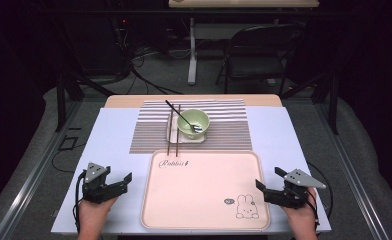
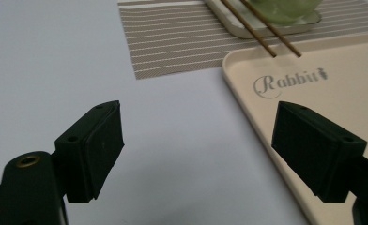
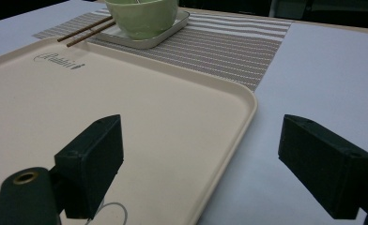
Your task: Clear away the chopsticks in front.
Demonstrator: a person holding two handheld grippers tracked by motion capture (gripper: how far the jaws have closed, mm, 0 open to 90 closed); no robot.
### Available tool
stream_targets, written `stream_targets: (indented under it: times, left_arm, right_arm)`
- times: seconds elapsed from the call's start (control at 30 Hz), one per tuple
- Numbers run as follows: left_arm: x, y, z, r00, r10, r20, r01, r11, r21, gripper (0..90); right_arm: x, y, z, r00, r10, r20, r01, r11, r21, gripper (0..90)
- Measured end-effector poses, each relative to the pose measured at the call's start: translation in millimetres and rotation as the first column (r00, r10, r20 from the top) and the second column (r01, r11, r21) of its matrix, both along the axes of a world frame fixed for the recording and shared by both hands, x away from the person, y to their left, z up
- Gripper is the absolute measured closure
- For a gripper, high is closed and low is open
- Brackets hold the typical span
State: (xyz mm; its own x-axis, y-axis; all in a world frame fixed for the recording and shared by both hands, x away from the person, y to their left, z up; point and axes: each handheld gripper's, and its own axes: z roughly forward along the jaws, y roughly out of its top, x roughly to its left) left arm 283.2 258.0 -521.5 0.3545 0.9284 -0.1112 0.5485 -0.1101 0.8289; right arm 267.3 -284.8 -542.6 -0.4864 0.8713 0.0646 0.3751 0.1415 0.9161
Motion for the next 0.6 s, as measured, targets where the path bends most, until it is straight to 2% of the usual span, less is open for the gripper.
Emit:
stream_targets:
  times: [0.13,0.2,0.27,0.4,0.5,0.6]
  left_arm:
    - [0.9,-1.4,5.2,0.9999,-0.014,-0.005,0.014,0.9999,-0.007,10.6]
    - [3.1,-2.7,4.4,0.9996,-0.026,-0.010,0.026,0.9996,-0.013,4.8]
    - [8.2,-5.7,3.1,0.9984,-0.042,-0.037,0.041,0.9991,-0.004,0.1]
    - [11.6,-8.4,6.6,0.9982,-0.046,-0.040,0.045,0.9985,-0.032,0.1]
    - [18.6,-10.4,16.7,0.9980,-0.053,-0.034,0.051,0.9966,-0.065,0.1]
    - [23.8,-12.1,21.1,0.9982,-0.053,-0.028,0.052,0.9966,-0.065,0.1]
  right_arm:
    - [0.2,-0.1,-0.2,1.0000,0.000,0.001,0.000,1.000,-0.002,13.9]
    - [0.0,0.2,-0.3,1.0000,-0.002,-0.001,0.002,1.000,-0.002,13.9]
    - [-0.2,0.3,-0.2,1.0000,-0.004,-0.001,0.004,1.000,-0.003,13.9]
    - [-0.7,0.4,0.2,1.0000,-0.003,0.002,0.003,1.000,-0.003,13.9]
    - [-0.9,0.1,0.4,1.0000,-0.004,0.003,0.004,1.000,-0.001,13.9]
    - [-1.2,-0.1,0.6,1.0000,-0.002,0.005,0.002,1.000,-0.002,13.9]
